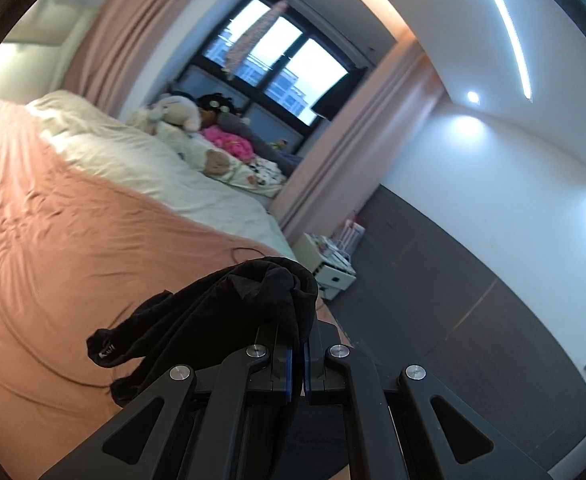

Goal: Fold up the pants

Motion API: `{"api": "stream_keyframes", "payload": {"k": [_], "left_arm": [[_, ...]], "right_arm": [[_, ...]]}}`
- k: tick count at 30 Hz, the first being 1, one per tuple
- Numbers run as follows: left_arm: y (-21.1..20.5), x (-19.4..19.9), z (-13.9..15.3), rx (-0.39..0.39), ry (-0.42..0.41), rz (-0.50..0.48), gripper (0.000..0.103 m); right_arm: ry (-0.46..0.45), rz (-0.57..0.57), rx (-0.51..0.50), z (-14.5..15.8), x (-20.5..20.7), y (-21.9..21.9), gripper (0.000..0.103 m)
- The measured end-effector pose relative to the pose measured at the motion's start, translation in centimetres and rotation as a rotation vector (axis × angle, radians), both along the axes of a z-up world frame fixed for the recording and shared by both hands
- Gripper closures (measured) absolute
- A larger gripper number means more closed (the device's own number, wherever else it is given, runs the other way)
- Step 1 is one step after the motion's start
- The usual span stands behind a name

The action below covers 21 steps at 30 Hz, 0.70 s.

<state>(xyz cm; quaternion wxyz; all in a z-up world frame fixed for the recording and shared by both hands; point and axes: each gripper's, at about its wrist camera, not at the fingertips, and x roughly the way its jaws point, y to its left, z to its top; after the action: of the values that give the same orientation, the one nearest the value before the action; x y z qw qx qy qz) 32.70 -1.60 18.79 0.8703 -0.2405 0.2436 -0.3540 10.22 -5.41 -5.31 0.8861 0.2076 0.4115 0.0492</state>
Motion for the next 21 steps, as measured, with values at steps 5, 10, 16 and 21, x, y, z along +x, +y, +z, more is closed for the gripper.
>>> {"api": "stream_keyframes", "payload": {"k": [5,10,16,21], "left_arm": [[-4.1,-0.1,1.2,0.025,-0.012,-0.054,0.1],[-8.8,0.4,1.9,0.045,-0.007,-0.117,0.1],[-14.4,1.2,1.5,0.074,0.019,-0.184,0.1],[-19.4,1.8,0.9,0.107,0.034,-0.237,0.1]], "right_arm": [[-0.034,-0.076,-0.016,1.2,-2.9,-3.3,0.068],[-0.048,-0.131,-0.024,1.8,-6.1,-5.8,0.068],[-0.056,-0.191,0.002,1.9,-8.4,-7.8,0.068],[-0.062,-0.239,0.025,1.8,-9.3,-10.1,0.068]]}}
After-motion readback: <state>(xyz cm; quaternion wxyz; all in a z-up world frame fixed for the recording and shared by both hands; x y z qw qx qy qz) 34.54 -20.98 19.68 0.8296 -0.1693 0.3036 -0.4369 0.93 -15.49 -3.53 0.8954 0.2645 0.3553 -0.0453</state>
